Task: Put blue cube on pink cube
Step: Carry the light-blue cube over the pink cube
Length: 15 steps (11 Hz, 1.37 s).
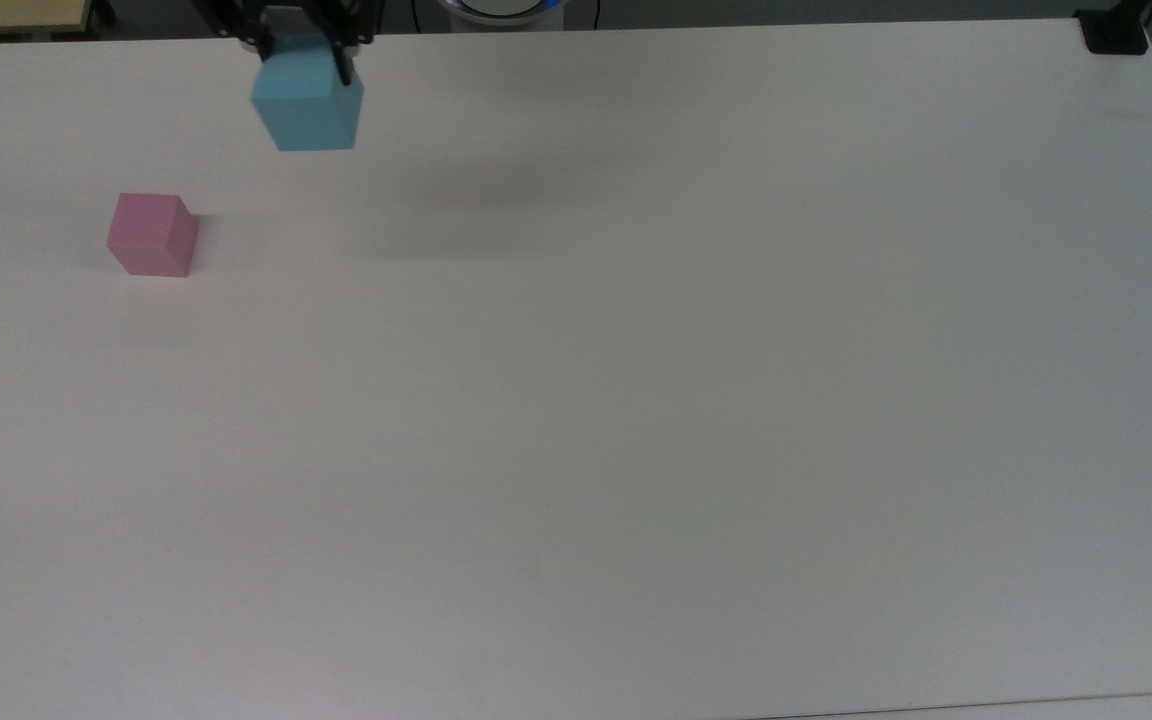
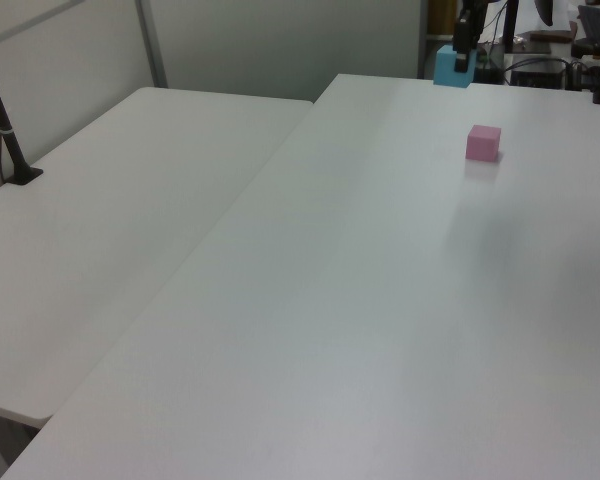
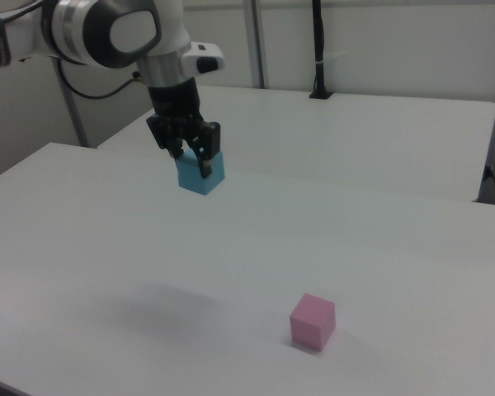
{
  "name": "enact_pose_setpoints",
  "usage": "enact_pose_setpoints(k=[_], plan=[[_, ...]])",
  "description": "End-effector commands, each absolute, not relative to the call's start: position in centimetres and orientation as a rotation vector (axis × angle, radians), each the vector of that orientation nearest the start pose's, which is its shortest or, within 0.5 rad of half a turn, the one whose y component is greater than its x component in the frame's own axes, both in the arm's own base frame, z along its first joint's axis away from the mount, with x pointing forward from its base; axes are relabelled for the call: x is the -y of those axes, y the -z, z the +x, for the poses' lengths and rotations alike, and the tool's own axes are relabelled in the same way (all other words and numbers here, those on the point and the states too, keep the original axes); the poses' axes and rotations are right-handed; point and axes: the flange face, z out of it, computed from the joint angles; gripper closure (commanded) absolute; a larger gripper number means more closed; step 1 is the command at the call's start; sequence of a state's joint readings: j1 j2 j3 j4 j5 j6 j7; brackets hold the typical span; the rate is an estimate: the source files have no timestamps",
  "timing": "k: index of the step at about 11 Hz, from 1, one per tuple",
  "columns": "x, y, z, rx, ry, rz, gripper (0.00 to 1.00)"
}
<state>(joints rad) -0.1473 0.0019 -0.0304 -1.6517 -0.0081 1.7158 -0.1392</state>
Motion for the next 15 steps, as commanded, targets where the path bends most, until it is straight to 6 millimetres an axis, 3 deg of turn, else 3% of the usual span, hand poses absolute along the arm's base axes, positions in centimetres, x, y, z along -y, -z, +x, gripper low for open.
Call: enact_pose_setpoints(k=[1, 3, 6, 8, 11, 15], plan=[[16.0, -59.8, 54.0, -0.12, 0.085, -3.142, 0.85], [20.6, -59.0, 52.8, -0.118, 0.09, -3.147, 0.85], [25.7, -55.6, 52.1, -0.087, 0.159, -3.172, 0.85], [27.8, -52.6, 53.0, -0.048, 0.177, -3.186, 0.85], [29.3, -48.1, 54.6, -0.044, 0.137, -3.208, 0.85], [31.3, -44.4, 53.4, -0.022, 0.055, -3.246, 0.85]])
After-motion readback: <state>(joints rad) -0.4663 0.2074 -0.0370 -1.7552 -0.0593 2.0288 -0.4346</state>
